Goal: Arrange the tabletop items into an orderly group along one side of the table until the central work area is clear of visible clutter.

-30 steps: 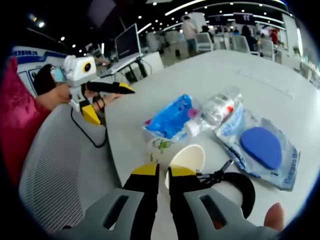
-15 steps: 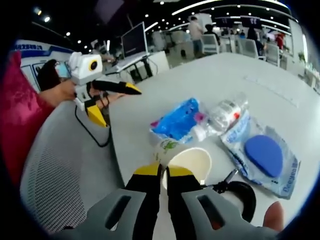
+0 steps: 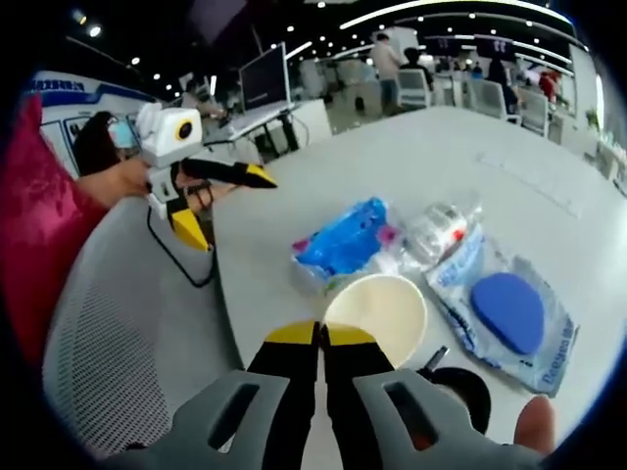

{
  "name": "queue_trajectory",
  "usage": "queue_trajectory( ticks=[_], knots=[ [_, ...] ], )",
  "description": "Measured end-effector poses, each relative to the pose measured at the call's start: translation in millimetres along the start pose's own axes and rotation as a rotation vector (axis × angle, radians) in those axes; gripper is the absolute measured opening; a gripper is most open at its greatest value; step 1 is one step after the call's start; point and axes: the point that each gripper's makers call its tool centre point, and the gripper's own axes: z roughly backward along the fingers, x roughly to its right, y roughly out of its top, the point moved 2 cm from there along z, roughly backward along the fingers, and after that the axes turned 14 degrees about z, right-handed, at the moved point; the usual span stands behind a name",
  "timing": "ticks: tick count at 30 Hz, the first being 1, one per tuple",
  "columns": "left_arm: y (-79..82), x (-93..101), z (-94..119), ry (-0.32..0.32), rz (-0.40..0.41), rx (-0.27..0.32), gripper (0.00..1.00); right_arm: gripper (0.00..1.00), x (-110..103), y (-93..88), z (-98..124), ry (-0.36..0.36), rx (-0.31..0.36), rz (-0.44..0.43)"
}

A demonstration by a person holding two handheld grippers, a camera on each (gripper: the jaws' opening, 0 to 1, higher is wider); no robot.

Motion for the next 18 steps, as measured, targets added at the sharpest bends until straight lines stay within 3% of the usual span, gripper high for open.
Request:
queue_trajectory(
  ticks=[12, 18],
  knots=[
    [0.6, 3.1, -1.2, -0.007, -0.014, -0.003, 0.87, 0.02, 0.6, 3.1, 2.2, -0.001, -0.024, 0.029],
    [8.7, 10.5, -1.4, -0.018, -0.056, 0.025, 0.86, 0.02, 0.6, 4.0, 4.1, 0.0, -0.027, 0.03]
  ],
)
